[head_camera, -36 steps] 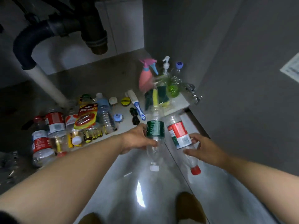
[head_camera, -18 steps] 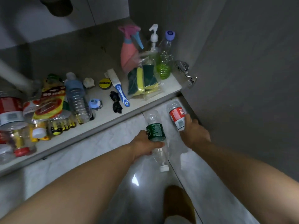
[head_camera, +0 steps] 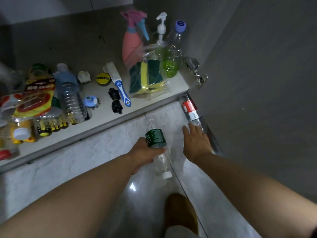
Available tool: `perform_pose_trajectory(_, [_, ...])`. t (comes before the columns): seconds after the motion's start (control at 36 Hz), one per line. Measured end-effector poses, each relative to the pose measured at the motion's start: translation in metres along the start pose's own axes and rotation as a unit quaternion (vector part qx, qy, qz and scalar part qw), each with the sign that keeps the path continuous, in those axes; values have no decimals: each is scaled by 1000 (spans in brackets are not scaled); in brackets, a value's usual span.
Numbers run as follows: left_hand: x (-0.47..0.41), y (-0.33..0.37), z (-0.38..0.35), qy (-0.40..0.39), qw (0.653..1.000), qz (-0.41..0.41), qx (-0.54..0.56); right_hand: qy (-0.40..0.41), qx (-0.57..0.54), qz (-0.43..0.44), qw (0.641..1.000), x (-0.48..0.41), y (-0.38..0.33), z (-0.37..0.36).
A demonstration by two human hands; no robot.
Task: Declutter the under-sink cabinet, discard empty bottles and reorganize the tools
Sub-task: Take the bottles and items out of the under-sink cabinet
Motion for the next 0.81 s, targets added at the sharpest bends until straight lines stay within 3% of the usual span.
perform_pose_trajectory(0.11, [-1, 4, 3, 11, 1000, -12, 5, -36, -63, -41, 996, -10, 4, 5])
perform_pose_trajectory(0.22, [0, 12, 3, 13, 999, -26, 20, 34, -233, -50, 971, -2, -2, 11])
perform_pose_trajectory(0.28, [0, 16, 1, 9, 999, -34, 32, 12, -431, -66, 900, 9, -14, 16])
perform_pose_trajectory(0.36, [1, 22, -1, 7, 998, -33, 60, -138, -637, -91, 753, 23, -31, 19])
perform_pose_trajectory(0.39, [2, 23, -2, 10, 997, -30, 65, -176, -660, -91, 724, 27, -33, 19])
perform_pose_trajectory(0.44, [2, 23, -2, 17, 996, -21, 81, -206, -676, -92, 701, 32, -35, 17])
perform_pose_trajectory(0.53, [4, 23, -2, 18, 993, 4, 113, -195, -666, -101, 712, 33, -33, 11])
perform_pose_trajectory(0.61, [2, 22, -2, 16, 996, 22, 90, -160, -627, -118, 753, 29, -29, 8])
perform_pose_trajectory(0.75, [0, 26, 3, 48, 999, 7, -21, -34, -425, -148, 892, 14, -10, -2])
perform_pose_trajectory(0.81, [1, 27, 5, 49, 998, 1, -50, 2, -345, -143, 927, 7, -4, -1])
Point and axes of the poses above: each hand's wrist, its own x-axis away from the middle knuckle, its own z-axis out of the back of the hand, y = z × x, the point moved 1 cm from there along -x, towards the middle knuckle, and after that the axes turned 7 degrees about y, right-handed, at the moved point
